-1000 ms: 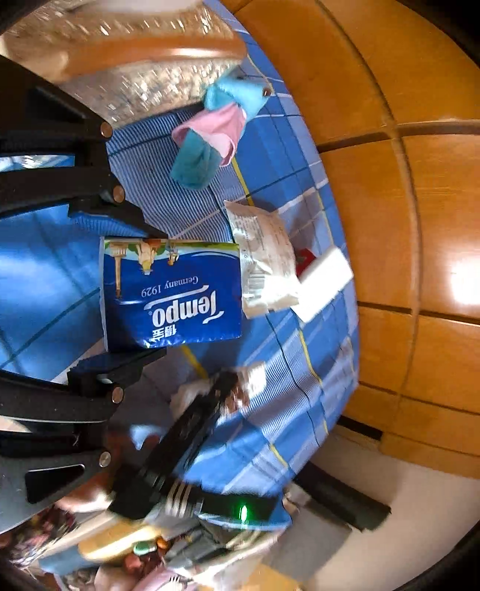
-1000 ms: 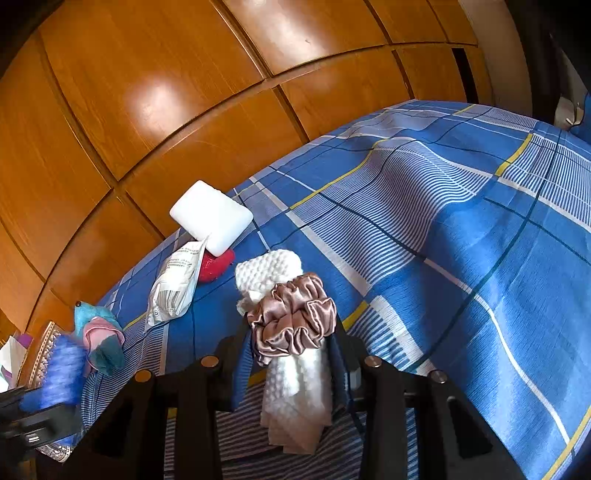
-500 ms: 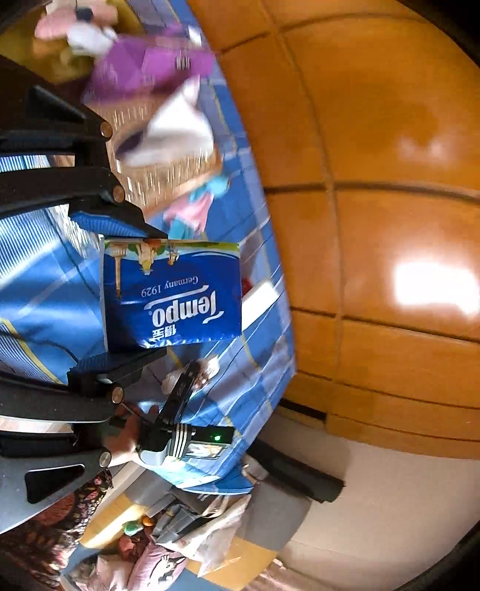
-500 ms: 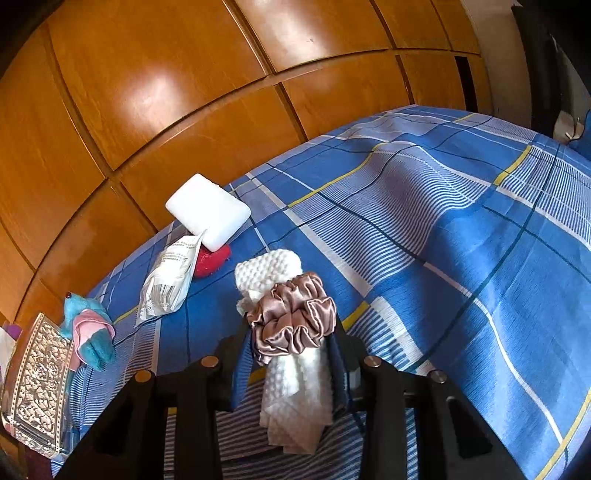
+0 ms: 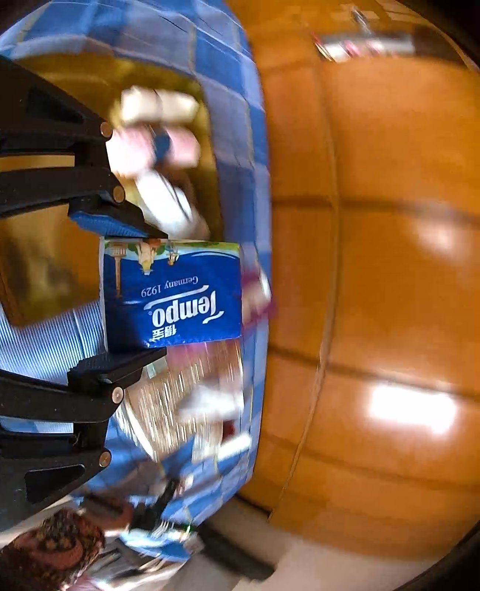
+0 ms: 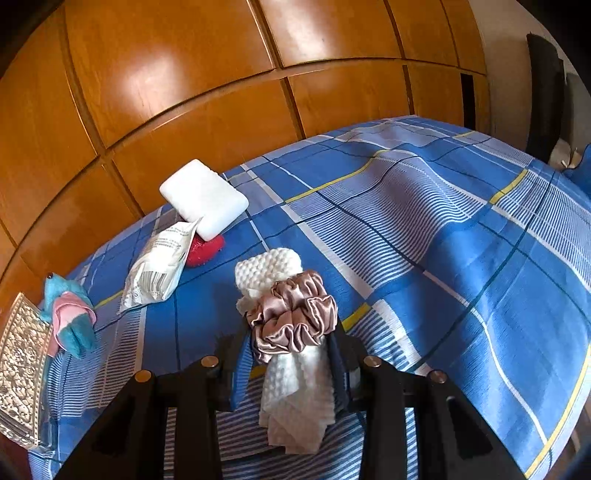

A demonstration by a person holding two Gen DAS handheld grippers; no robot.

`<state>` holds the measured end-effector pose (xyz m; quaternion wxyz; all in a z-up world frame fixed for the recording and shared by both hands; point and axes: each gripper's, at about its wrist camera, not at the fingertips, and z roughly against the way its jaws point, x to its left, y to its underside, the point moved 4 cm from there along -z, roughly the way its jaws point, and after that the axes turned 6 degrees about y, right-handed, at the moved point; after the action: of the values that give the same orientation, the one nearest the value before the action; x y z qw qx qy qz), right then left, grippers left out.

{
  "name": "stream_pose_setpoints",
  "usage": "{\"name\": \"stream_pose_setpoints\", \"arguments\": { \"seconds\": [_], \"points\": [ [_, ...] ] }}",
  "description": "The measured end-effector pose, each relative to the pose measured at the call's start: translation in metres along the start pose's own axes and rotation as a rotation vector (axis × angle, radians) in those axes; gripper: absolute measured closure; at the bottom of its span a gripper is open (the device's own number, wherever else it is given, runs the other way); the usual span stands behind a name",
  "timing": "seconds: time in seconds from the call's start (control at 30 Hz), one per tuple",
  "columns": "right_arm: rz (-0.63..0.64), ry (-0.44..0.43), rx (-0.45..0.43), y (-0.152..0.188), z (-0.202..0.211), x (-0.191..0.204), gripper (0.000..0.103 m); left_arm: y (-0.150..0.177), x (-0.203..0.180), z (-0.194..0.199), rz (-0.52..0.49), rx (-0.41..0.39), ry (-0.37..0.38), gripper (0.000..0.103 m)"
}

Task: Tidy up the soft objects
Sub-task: 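Lower the Tempo pack into the gold tray with left tool while right tool holds knit item, then lower the white knit item into the gold tray and open the right tool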

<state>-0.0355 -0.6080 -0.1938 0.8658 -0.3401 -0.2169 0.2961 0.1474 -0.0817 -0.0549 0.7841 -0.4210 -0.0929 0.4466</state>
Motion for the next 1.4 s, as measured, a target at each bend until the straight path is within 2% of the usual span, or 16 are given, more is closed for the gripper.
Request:
{"name": "stream_pose_setpoints", "arguments": {
  "seconds": [0.17,0.37,0.57,0.77,0.8,0.83,0.93,1.1,1.23,1.4],
  "points": [
    [0.023,0.03,0.001,-0.001,0.0,0.004,0.067,0.027,0.083,0.002,0.119,0.055,-0.144,0.05],
    [0.002,0.081,-0.046,-0.004,0.011,0.0,0.067,0.063,0.143,-0.008,0.191,0.158,-0.262,0.05],
    [-0.075,0.115,-0.113,-0.009,0.038,-0.007,0.067,0.084,0.168,-0.015,0.22,0.216,-0.287,0.05],
    [-0.197,0.05,-0.116,-0.011,0.062,-0.002,0.067,0.086,0.18,-0.018,0.224,0.234,-0.344,0.049],
    [-0.204,0.034,-0.121,-0.012,0.067,0.003,0.067,0.086,0.181,-0.019,0.224,0.234,-0.349,0.044],
    [-0.203,0.021,-0.125,-0.013,0.071,0.007,0.067,0.087,0.182,-0.017,0.224,0.228,-0.352,0.037],
    [-0.159,-0.013,-0.158,-0.017,0.091,0.028,0.067,0.083,0.179,-0.012,0.221,0.183,-0.334,0.028],
    [-0.052,-0.1,-0.232,-0.028,0.135,0.073,0.067,0.077,0.167,0.002,0.223,0.1,-0.317,0.017],
    [0.022,-0.198,-0.284,-0.035,0.171,0.119,0.067,0.071,0.156,0.018,0.247,0.025,-0.294,0.01],
    [0.116,-0.355,-0.29,-0.033,0.203,0.183,0.067,0.067,0.142,0.033,0.277,-0.038,-0.24,0.002]
  ]
}}
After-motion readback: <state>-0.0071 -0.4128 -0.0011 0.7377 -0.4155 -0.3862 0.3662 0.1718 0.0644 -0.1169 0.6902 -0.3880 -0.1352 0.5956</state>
